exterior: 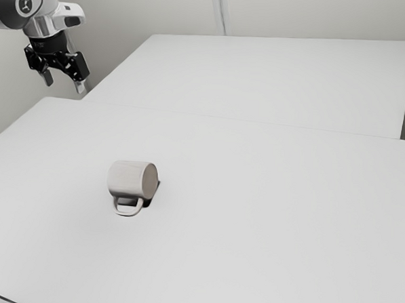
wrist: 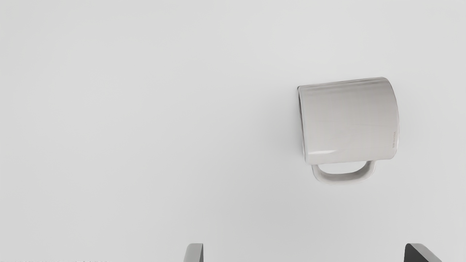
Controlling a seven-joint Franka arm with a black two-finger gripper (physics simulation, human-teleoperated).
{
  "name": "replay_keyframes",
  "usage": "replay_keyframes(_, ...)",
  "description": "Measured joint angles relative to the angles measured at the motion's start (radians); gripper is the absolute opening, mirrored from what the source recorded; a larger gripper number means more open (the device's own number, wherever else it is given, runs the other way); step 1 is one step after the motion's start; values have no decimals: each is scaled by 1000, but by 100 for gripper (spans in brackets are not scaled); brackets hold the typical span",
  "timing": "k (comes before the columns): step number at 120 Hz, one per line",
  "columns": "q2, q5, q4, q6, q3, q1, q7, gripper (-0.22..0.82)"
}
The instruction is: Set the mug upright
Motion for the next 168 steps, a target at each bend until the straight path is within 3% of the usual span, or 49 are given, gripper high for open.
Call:
replay_keyframes(36, -3, -11, -16, 2, -4, 13, -22, 60)
replay_keyframes(76, 7, -266, -142, -1, 10, 166, -33, 60)
replay_keyframes(111, 158, -532, -191, 0, 12, 337, -4, 60)
replay_keyframes(168, 388, -841, -184, 49, 13, 383, 102, 60)
